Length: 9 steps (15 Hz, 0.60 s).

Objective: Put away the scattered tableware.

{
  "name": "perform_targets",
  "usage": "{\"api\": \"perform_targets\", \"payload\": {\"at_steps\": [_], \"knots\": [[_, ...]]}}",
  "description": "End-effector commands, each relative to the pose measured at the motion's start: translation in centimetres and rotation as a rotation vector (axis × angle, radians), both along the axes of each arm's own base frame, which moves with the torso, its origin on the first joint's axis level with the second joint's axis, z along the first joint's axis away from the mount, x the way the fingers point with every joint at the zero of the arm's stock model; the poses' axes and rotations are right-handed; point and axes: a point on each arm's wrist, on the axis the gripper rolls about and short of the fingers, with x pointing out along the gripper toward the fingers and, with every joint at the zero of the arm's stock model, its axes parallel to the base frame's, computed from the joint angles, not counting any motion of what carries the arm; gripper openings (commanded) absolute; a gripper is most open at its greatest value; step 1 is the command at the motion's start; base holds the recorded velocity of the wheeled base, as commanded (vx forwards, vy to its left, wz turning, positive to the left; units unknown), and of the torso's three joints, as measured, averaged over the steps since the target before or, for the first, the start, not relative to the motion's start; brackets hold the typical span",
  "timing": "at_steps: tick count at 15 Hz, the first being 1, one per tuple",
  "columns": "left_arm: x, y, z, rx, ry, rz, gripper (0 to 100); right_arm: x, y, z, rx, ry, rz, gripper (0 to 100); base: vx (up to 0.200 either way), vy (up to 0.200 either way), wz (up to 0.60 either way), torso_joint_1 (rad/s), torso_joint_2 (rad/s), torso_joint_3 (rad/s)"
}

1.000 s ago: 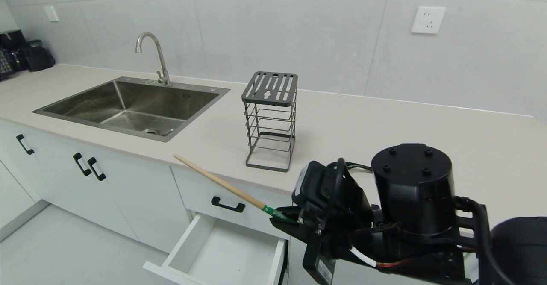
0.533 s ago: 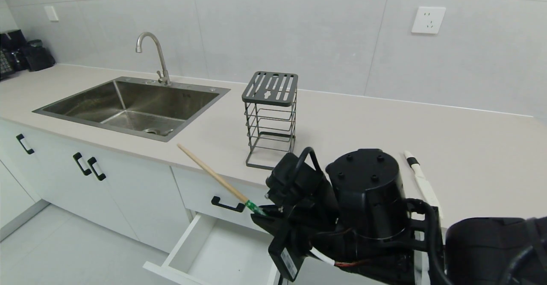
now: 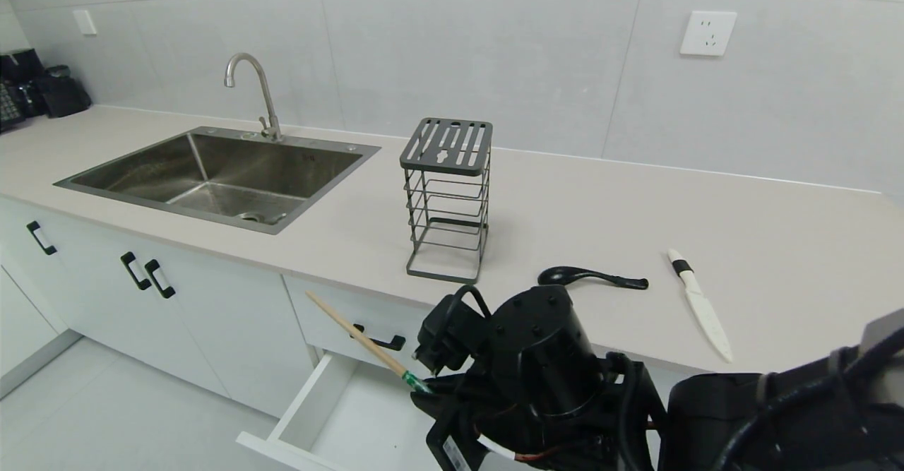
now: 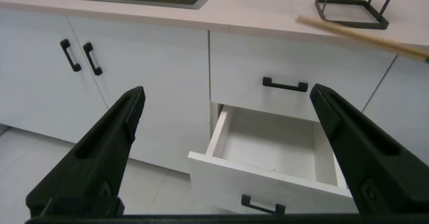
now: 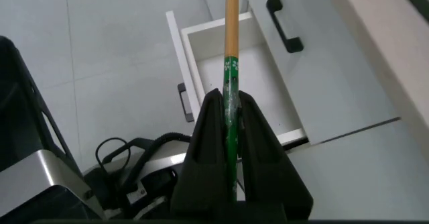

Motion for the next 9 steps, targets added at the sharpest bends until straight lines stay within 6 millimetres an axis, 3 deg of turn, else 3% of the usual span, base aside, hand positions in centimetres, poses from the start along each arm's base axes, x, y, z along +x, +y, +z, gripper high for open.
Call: {"api": "perform_targets", "payload": {"at_steps": [1, 6, 9], "knots": [[0.0, 0.0, 0.0, 0.000, 0.001, -0.001, 100, -0.1, 0.4, -0.5, -0.057, 0.027, 0.002, 0, 0.000, 0.000, 0.00, 0.000, 0.00, 0.000], [0.0, 0.0, 0.0, 0.000, 0.001, -0.001, 100, -0.1, 1.1, -1.8, -0.149, -0.007, 0.072, 0, 0.000, 0.000, 0.00, 0.000, 0.00, 0.000], [0.0, 0.0, 0.0, 0.000, 0.001, 0.001, 100, 0.1, 1.5, -2.6, -0.182, -0.031, 0.102, 0, 0.000, 0.000, 0.00, -0.092, 0.17, 0.084]]}}
